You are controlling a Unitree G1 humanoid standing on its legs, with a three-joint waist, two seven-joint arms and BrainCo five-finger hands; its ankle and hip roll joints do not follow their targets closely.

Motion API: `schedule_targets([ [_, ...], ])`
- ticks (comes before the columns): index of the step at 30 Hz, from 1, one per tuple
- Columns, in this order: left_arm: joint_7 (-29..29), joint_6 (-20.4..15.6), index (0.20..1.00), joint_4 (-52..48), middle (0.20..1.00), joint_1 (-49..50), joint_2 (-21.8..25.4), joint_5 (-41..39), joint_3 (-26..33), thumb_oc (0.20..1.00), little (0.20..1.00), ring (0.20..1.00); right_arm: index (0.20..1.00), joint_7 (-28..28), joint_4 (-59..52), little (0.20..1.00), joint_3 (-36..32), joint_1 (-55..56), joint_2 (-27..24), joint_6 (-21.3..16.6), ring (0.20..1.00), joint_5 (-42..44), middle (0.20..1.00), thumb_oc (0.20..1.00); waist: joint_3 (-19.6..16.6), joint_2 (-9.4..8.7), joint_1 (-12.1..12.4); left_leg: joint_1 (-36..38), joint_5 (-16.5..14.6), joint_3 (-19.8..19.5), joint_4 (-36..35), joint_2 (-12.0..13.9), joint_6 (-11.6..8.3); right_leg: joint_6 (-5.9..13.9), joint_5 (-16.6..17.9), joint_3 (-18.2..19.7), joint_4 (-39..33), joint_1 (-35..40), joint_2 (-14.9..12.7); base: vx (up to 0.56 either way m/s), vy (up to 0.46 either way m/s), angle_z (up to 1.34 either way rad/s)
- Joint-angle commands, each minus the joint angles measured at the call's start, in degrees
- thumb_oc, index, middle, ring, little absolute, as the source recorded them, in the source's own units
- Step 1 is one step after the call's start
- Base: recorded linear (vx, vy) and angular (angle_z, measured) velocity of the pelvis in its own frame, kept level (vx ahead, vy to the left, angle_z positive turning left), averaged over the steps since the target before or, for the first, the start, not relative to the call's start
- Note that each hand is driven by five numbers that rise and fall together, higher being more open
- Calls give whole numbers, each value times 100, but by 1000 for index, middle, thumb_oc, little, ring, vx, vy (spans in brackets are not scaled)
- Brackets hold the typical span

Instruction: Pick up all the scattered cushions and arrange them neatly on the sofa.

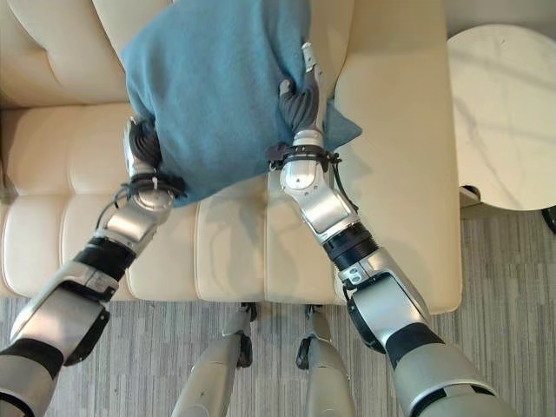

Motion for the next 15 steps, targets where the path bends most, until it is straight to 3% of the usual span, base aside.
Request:
schedule_targets([
  [1,622,-462,200,-101,200,-1594,247,1171,-310,200,200,200,200,-606,11,200,140,-1058,384,-848,200,-712,200,200,-58,-172,4,-567,-776,-563,818,-322,-118,526,-1034,370,855,-311,-269,0,0,0],
  [4,804,-413,200,148,200,-1731,73,1237,-213,200,200,200,200,-777,306,200,177,-1160,275,-883,200,-945,200,200,-46,-185,-9,-749,-779,-574,861,-339,-103,542,-1007,391,878,-482,-282,13,27,-1],
  [5,731,-338,1000,269,1000,-1779,76,1273,-214,1000,1000,1000,1000,-730,596,1000,238,-1135,125,-760,1000,-1021,1000,1000,-42,-190,-23,-821,-765,-579,863,-346,-93,548,-983,398,878,-558,-283,0,0,0],
  [10,510,-283,1000,1032,1000,-1508,152,1065,-109,1000,1000,1000,1000,-420,1636,1000,447,-765,152,-483,1000,-757,1000,1000,-33,-292,-78,-669,-797,-524,825,-358,-42,574,-924,463,809,-430,-268,9,13,0],
  [15,142,-313,1000,1593,1000,-1209,180,814,-113,1000,1000,1000,1000,-16,2199,1000,538,-360,309,-543,1000,-401,1000,1000,-55,-291,-88,-445,-780,-504,727,-355,-7,554,-894,465,688,-214,-262,1,0,-6],
])
